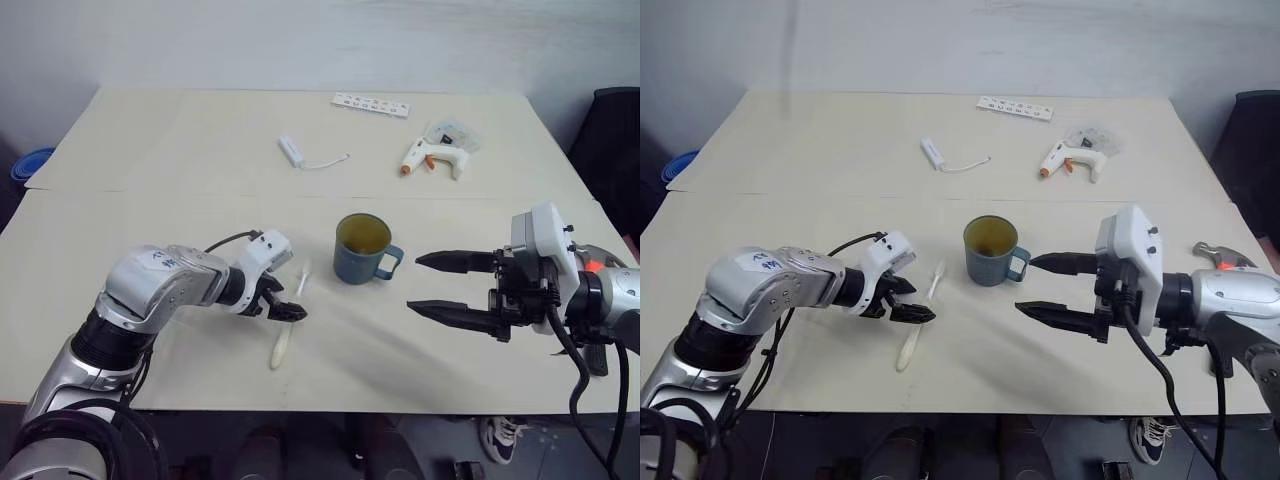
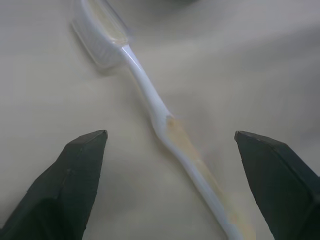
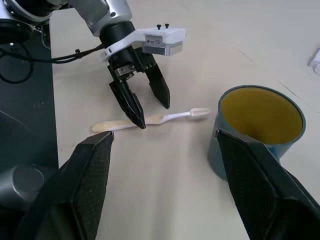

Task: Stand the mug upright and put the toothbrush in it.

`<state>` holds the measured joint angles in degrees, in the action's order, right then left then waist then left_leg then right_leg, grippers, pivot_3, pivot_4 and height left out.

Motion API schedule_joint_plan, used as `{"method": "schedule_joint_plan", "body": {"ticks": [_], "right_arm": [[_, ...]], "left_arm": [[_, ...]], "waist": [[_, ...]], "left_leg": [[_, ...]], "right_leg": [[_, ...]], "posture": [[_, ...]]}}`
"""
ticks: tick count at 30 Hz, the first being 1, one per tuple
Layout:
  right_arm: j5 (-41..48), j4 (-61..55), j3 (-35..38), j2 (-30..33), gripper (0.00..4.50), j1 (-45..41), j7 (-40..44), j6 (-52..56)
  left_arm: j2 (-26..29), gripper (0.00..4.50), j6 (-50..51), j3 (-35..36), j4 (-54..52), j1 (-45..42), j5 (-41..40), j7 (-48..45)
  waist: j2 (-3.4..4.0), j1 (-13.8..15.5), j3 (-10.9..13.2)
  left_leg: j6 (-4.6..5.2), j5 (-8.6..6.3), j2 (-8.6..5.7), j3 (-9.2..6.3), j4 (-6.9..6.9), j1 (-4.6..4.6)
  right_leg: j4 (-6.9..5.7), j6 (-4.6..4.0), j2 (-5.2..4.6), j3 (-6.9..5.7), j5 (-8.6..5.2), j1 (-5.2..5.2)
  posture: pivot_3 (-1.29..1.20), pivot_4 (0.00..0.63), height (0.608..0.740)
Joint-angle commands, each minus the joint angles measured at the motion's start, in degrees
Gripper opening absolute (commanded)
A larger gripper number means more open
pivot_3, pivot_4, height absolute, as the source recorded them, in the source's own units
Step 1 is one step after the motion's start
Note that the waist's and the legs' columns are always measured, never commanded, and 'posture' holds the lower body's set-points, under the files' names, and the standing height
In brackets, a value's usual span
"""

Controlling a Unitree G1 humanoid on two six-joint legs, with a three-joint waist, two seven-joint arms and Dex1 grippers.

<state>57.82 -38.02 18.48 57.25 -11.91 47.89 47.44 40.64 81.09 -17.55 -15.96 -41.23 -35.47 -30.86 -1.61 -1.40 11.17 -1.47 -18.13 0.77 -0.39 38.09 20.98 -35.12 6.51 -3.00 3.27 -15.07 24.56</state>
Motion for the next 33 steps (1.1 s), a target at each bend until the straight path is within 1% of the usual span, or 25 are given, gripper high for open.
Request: {"method": "schedule_joint_plan", "body": {"ticks": [1, 6, 8, 9, 10, 12, 14, 16, 21, 25, 27, 29, 32, 33], "right_arm": [[0.9, -2.6, 1.8, -0.8, 3.44, 0.9, -1.6, -1.1], [2.1, -3.5, 2.6, -1.6, 3.44, 2.0, -3.7, -1.1], [2.2, -3.7, 2.9, -1.6, 3.44, 2.5, -4.1, -1.2], [2.3, -3.8, 3.0, -1.6, 3.44, 2.7, -4.3, -1.2], [2.5, -3.9, 3.2, -1.7, 3.44, 2.8, -4.5, -1.1], [2.8, -3.9, 3.4, -1.7, 3.44, 3.0, -5.0, -1.2], [2.8, -3.9, 3.5, -1.8, 3.44, 3.1, -5.5, -1.4], [2.7, -3.8, 3.4, -1.8, 3.44, 3.0, -5.8, -1.6], [2.7, -3.7, 3.4, -2.1, 3.44, 3.6, -6.2, -1.8], [4.3, -3.3, 4.6, -1.5, 3.44, 4.8, -5.8, -1.1], [5.4, -3.1, 5.3, -1.1, 3.44, 5.3, -5.3, -0.9], [4.3, -3.2, 5.2, -0.7, 3.77, 5.2, -5.1, -1.6], [2.7, -2.3, 4.1, -0.6, 4.5, 4.0, -5.6, -2.2], [2.4, -1.8, 4.0, -0.6, 4.5, 3.8, -5.6, -2.3]], "left_arm": [[-1.5, 3.22, 1.0, -3.2, 3.1, 0.0, 1.8, -0.6], [-4.1, 1.84, 1.6, -2.2, 7.3, -1.7, 3.5, -0.5], [-4.6, 1.22, 1.5, -2.0, 8.4, -2.1, 4.0, -0.7], [-4.7, 0.99, 1.6, -2.0, 8.7, -2.2, 4.2, -0.8], [-4.7, 0.65, 1.6, -2.1, 9.0, -2.4, 4.4, -0.8], [-5.1, 0.22, 2.4, -1.4, 9.6, -2.8, 4.5, -0.8], [-5.4, 0.19, 3.6, -1.0, 10.2, -3.8, 4.6, -0.7], [-4.4, 0.19, 3.0, -2.2, 10.5, -4.7, 5.6, -1.2], [-1.1, 0.19, -2.4, -3.5, 15.4, -6.0, 9.4, -1.9], [-0.2, 0.19, -6.8, 1.2, 22.7, -7.5, 11.4, -0.7], [-0.5, 0.19, -6.9, 3.3, 25.0, -7.9, 11.5, -0.8], [-0.5, 0.19, -7.9, 4.8, 25.1, -7.4, 11.4, -1.8], [-0.4, 0.19, -9.6, 5.1, 23.9, -6.8, 12.4, -2.1], [-0.9, 0.19, -10.9, 6.0, 23.9, -7.1, 12.8, -1.6]], "waist": [[0.01, 0.0, 0.0], [0.02, 0.8, 0.0], [0.02, 1.2, 0.0], [0.02, 1.3, 0.0], [0.02, 1.3, 0.0], [0.02, 1.3, 0.0], [0.02, 1.3, 0.0], [0.02, 1.3, 0.0], [0.03, 1.2, 0.0], [0.02, 1.1, 0.0], [0.02, 1.0, 0.0], [0.02, 1.0, 0.0], [0.02, 1.2, 0.0], [0.02, 1.2, 0.0]], "left_leg": [[0.0, 0.0, -0.01, 0.0, 0.0, 0.0], [0.01, 0.0, -0.05, 0.02, 0.05, 0.02], [0.01, 0.0, -0.06, 0.03, 0.06, 0.02], [0.01, 0.0, -0.06, 0.03, 0.06, 0.02], [0.01, 0.0, -0.05, 0.04, 0.07, 0.03], [0.01, 0.0, -0.05, 0.04, 0.06, 0.03], [0.01, 0.0, -0.04, 0.03, 0.07, 0.03], [0.01, 0.01, -0.05, 0.03, 0.07, 0.03], [0.01, 0.01, -0.03, 0.03, 0.06, 0.01], [0.03, 0.02, -0.02, 0.06, 0.06, -0.05], [0.04, 0.02, -0.02, 0.09, 0.06, -0.06], [0.04, 0.02, 0.02, 0.09, 0.05, -0.04], [0.04, 0.02, 0.02, 0.07, 0.05, 0.05], [0.03, 0.02, 0.02, 0.07, 0.05, 0.06]], "right_leg": [[0.0, 0.0, 0.0, 0.0, 0.0, -0.01], [0.0, 0.02, -0.02, -0.03, 0.01, -0.03], [0.0, 0.04, -0.02, -0.02, 0.02, -0.02], [0.01, 0.04, -0.02, -0.02, 0.02, -0.02], [0.01, 0.04, -0.02, -0.03, 0.02, -0.02], [0.01, 0.04, -0.02, -0.03, 0.02, -0.02], [0.0, 0.04, -0.02, -0.03, 0.02, -0.02], [-0.01, 0.04, -0.02, -0.03, 0.02, -0.02], [-0.02, 0.03, -0.01, -0.03, 0.02, -0.02], [-0.15, -0.01, 0.02, -0.03, 0.0, -0.02], [-0.2, -0.04, 0.04, -0.03, -0.01, -0.01], [-0.22, -0.06, 0.07, -0.05, -0.03, 0.01], [-0.19, -0.06, 0.05, -0.1, -0.03, 0.07], [-0.19, -0.06, 0.04, -0.1, -0.03, 0.08]], "posture": [[0.0, 0.15, 0.74], [0.0, 0.15, 0.74], [0.0, 0.15, 0.74], [0.0, 0.15, 0.74], [0.0, 0.15, 0.74], [0.0, 0.15, 0.74], [0.0, 0.15, 0.74], [0.0, 0.15, 0.74], [0.0, 0.15, 0.74], [0.0, 0.15, 0.74], [0.0, 0.15, 0.74], [0.0, 0.15, 0.74], [0.0, 0.15, 0.74], [0.0, 0.15, 0.74]]}}
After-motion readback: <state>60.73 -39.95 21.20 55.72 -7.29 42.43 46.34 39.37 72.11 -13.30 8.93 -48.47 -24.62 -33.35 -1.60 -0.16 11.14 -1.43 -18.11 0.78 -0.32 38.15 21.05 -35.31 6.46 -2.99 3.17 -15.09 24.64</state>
